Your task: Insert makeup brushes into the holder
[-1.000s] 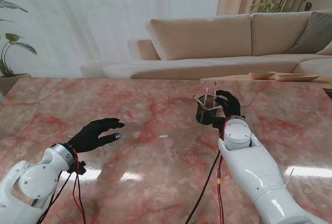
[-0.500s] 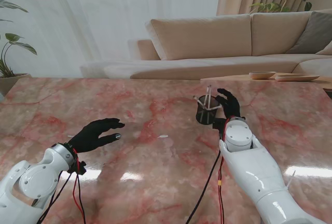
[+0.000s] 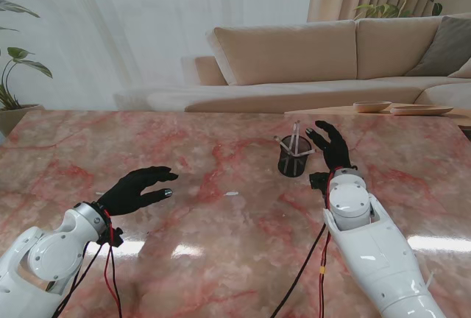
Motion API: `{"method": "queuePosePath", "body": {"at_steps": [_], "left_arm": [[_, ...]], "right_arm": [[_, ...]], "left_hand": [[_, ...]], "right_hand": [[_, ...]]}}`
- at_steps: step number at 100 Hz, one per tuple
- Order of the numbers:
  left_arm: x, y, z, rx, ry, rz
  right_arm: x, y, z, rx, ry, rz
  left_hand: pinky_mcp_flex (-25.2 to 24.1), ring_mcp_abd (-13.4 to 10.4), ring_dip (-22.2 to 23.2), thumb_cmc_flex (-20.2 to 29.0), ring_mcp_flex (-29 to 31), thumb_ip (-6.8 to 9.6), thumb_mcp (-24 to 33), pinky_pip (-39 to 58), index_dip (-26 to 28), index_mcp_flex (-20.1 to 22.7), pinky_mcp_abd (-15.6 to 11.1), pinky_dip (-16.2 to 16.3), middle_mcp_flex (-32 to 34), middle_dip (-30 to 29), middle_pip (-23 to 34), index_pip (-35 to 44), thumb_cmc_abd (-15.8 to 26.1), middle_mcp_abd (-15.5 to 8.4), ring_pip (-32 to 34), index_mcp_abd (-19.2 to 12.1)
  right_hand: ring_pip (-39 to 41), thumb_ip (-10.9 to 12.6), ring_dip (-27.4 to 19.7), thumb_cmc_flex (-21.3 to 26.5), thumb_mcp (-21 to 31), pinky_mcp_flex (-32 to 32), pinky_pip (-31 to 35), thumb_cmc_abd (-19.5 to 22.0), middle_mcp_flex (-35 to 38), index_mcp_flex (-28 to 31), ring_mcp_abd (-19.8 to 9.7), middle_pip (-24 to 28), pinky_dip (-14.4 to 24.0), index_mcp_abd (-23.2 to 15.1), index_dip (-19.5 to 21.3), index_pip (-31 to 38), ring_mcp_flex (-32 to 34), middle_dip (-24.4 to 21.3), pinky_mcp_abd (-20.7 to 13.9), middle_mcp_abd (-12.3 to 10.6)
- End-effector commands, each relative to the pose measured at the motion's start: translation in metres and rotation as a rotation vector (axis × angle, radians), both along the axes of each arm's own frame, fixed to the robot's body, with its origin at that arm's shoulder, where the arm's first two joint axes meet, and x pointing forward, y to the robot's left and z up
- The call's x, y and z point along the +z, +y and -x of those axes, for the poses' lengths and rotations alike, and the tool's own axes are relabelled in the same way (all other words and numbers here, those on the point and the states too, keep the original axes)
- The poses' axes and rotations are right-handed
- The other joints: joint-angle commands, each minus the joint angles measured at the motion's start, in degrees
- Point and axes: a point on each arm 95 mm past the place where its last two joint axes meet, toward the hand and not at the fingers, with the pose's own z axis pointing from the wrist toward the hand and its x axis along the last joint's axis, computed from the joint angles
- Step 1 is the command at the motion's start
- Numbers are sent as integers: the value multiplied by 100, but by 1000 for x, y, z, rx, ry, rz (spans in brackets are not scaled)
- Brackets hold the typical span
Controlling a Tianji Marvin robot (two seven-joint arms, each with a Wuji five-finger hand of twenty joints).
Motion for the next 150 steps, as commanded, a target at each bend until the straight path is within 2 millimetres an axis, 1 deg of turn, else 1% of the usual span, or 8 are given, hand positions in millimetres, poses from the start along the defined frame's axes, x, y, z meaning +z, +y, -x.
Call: {"method": "queuePosePath", "body": {"at_steps": [1, 29, 50, 53, 73, 92, 115, 150], "left_arm": [[0, -1, 0, -5, -2, 2], [7, 1, -3, -31, -11, -23], [25, 22, -4, -50, -11, -127], [29, 26, -5, -56, -8, -155], [48, 54, -13, -67, -10, -315], [55, 75, -23, -56, 22, -432], [45, 92, -30, -35, 81, -493], [27, 109, -38, -22, 139, -573]], "right_arm": [[-1, -7, 7, 12, 13, 28], [20, -12, 38, 122, 9, 230], [26, -10, 55, 187, 7, 306], [26, -10, 56, 195, 12, 311], [23, -5, 62, 234, 25, 356], [23, -1, 69, 258, -15, 443], [23, -3, 86, 329, -46, 603], [18, -4, 108, 371, -39, 672]], "left_hand": [[-9, -257, -58, 94, -199, -44, -162, -188, 57, 44, -83, -40, -214, -70, -144, 54, 36, -94, -142, -191], [-7, -245, -59, 101, -230, -34, -164, -148, 51, 12, -85, -18, -234, -67, -141, 40, -72, -102, -146, -167], [-66, -184, -5, 267, -354, -13, 43, 23, 76, -18, 77, 174, -228, -16, -52, 84, -725, -96, -109, -140], [-67, -147, 70, 1, -405, -75, 659, -71, 85, -44, 94, 335, -259, 34, -5, 103, -984, -84, -85, -133], [-164, -1, 501, -559, -536, -350, 2943, -335, 355, -86, 177, 928, -306, 570, 195, 586, -2513, -16, 119, -116], [-197, -70, 542, -461, -733, -571, 3734, -671, 541, -263, 8, 1198, -437, 792, 258, 918, -3170, -96, 63, -128], [-236, -85, 557, -420, -817, -663, 3905, -835, 454, -535, -35, 1298, -676, 801, 245, 738, -3453, -169, 52, -154], [-223, -80, 617, -209, -1040, -801, 4316, -1384, 596, -585, 77, 1451, -878, 859, 56, 1080, -3858, -278, -210, -1327]], "right_hand": [[-137, 190, -268, -368, -83, 26, -143, 34, -55, -247, -49, -150, -130, -15, -86, -142, -16, -141, -100, -81], [-255, 226, -434, -411, 16, 35, -174, 144, -35, -271, -7, -273, -195, -13, -117, -222, 31, -289, -71, -35], [-274, 213, -473, -368, 49, 31, -170, 171, -43, -232, 7, -298, -206, -40, -113, -223, -7, -329, -53, -10], [-277, 212, -477, -361, 53, 31, -172, 171, -48, -234, 7, -302, -209, -38, -113, -225, -17, -333, -54, -7], [-275, 204, -493, -327, 58, 36, -187, 131, -79, -254, 11, -316, -237, -22, -109, -240, -37, -352, -59, -3], [-272, 248, -596, -276, 63, 44, -194, -9, 93, -285, -98, -304, -267, 70, -116, -285, 279, -400, -78, -38], [-370, 308, -872, -514, 86, 61, -243, -31, 217, -380, -181, -459, -352, 79, -195, -454, 362, -649, -86, -41], [-317, 325, -896, -569, 148, 43, -191, -3, 205, -314, -19, -479, -321, 7, -197, -456, 376, -745, 8, -21]]}}
